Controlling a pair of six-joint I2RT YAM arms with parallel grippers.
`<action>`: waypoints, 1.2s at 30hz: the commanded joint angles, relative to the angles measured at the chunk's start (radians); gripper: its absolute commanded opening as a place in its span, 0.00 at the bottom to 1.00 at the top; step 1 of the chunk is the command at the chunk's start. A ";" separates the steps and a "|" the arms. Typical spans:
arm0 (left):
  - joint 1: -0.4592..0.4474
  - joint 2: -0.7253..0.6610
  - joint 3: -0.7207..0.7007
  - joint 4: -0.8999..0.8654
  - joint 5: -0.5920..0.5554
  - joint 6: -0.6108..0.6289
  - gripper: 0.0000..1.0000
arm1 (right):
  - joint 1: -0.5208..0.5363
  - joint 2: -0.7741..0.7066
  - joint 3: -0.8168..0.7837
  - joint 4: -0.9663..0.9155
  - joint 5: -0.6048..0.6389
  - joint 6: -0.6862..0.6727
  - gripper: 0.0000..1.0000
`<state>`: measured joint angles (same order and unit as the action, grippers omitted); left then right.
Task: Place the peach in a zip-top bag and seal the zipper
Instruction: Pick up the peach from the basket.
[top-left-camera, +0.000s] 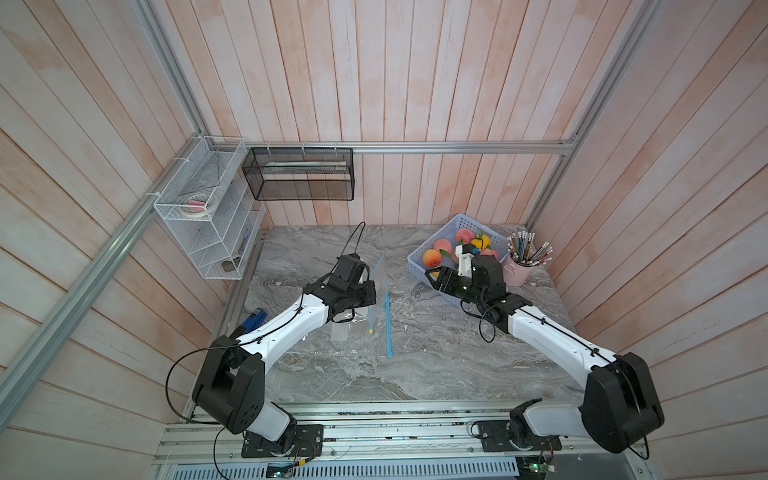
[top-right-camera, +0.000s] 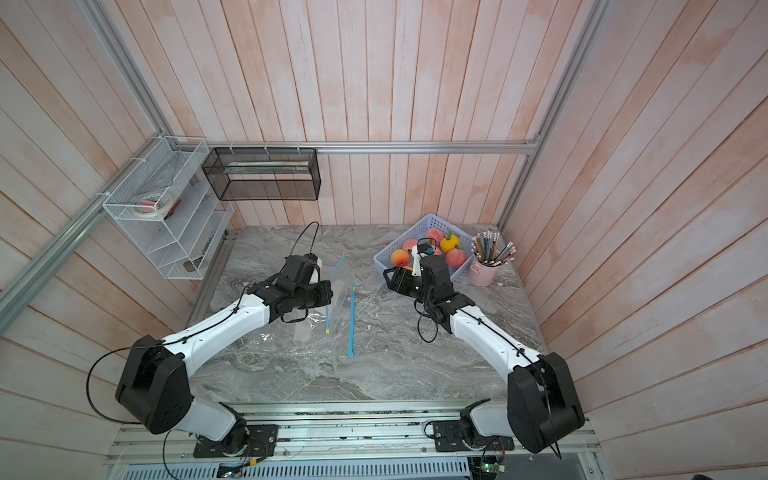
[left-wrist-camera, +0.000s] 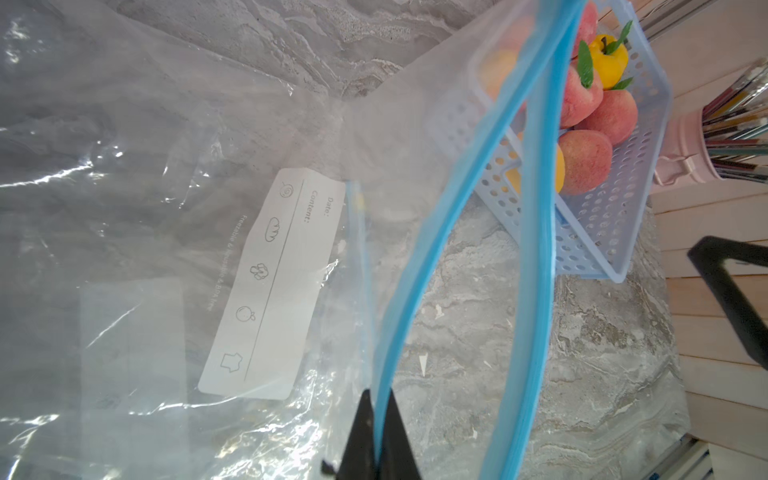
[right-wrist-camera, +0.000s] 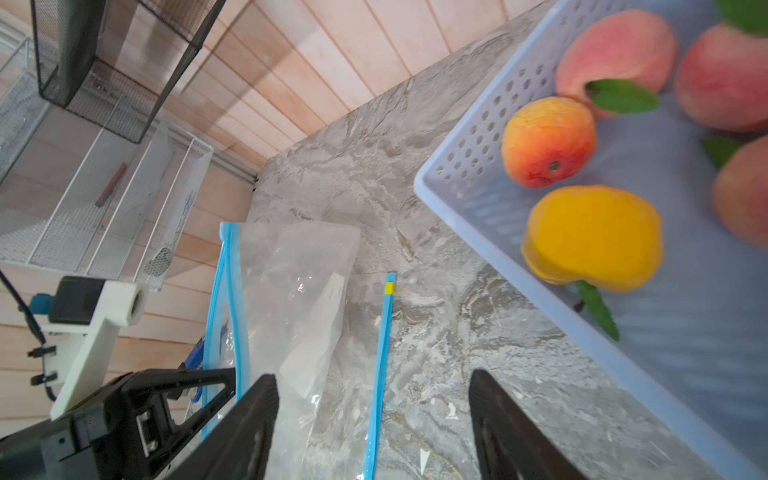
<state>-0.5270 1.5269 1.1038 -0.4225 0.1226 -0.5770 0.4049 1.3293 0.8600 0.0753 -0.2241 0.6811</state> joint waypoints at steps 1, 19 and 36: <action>0.019 0.015 -0.022 0.055 0.073 -0.019 0.02 | -0.042 -0.048 -0.035 -0.010 0.061 -0.026 0.74; 0.030 0.035 -0.030 0.120 0.178 -0.027 0.02 | -0.155 0.216 0.208 -0.256 0.198 -0.138 0.89; 0.028 0.038 -0.048 0.142 0.210 -0.046 0.02 | -0.167 0.672 0.627 -0.427 0.088 -0.176 0.90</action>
<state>-0.5022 1.5578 1.0691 -0.3130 0.3107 -0.6155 0.2291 1.9911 1.4727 -0.3119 -0.0967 0.5220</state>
